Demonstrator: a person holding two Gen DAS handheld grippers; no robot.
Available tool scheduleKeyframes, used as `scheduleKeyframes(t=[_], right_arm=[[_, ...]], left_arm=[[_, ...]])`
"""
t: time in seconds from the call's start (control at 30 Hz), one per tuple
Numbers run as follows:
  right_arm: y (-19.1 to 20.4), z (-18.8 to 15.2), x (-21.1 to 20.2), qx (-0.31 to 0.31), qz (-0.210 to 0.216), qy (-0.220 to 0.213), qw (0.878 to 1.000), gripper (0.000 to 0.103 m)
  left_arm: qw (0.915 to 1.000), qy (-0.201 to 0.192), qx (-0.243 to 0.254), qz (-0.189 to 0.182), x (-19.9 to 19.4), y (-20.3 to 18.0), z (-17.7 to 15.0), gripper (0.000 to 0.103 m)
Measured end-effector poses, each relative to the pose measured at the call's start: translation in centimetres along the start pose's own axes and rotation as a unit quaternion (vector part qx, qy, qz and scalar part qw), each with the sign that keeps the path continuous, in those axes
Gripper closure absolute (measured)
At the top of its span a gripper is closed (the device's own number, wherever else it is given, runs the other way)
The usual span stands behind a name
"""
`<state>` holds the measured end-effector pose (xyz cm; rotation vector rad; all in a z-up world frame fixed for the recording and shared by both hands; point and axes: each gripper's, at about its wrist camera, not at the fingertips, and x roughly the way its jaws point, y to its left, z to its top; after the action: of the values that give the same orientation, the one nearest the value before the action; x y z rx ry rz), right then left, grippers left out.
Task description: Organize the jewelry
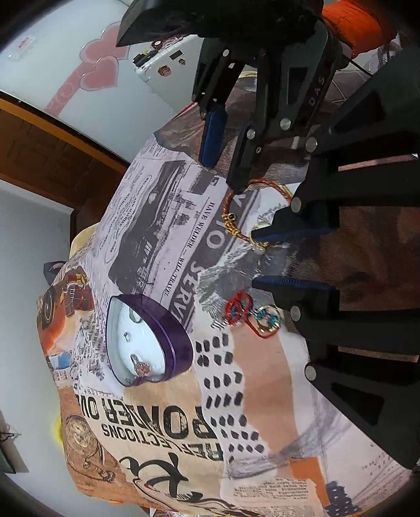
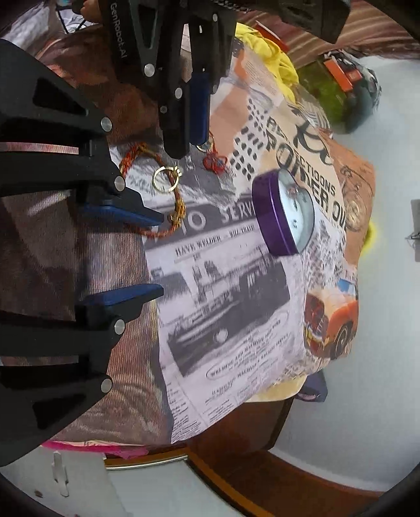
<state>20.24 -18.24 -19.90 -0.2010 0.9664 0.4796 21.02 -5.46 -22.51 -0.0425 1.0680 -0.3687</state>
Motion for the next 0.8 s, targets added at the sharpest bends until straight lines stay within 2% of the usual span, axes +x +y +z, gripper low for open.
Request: scheduleKeyframes(t=[0.4, 0.5, 0.57, 0.8], right_arm=[[-0.5, -0.2, -0.1, 0.005, 0.021, -0.002, 1.000, 0.069], [-0.3, 0.0, 0.1, 0.003, 0.029, -0.002, 1.000, 0.069], [-0.2, 0.2, 0.2, 0.003, 0.035, -0.002, 0.999, 0.069], [0.7, 0.6, 0.5, -0.017, 0.036, -0.007, 0.999, 0.069]], left_arm=[[0.9999, 0.004, -0.009, -0.004, 1.8, -0.1, 0.4, 0.083], [0.9999, 0.004, -0.008, -0.006, 1.8, -0.1, 0.3, 0.095], [0.9999, 0.004, -0.007, -0.008, 1.7, -0.2, 0.3, 0.096], [0.9992, -0.036, -0.006, 0.013, -1.3, 0.6, 0.4, 0.096]])
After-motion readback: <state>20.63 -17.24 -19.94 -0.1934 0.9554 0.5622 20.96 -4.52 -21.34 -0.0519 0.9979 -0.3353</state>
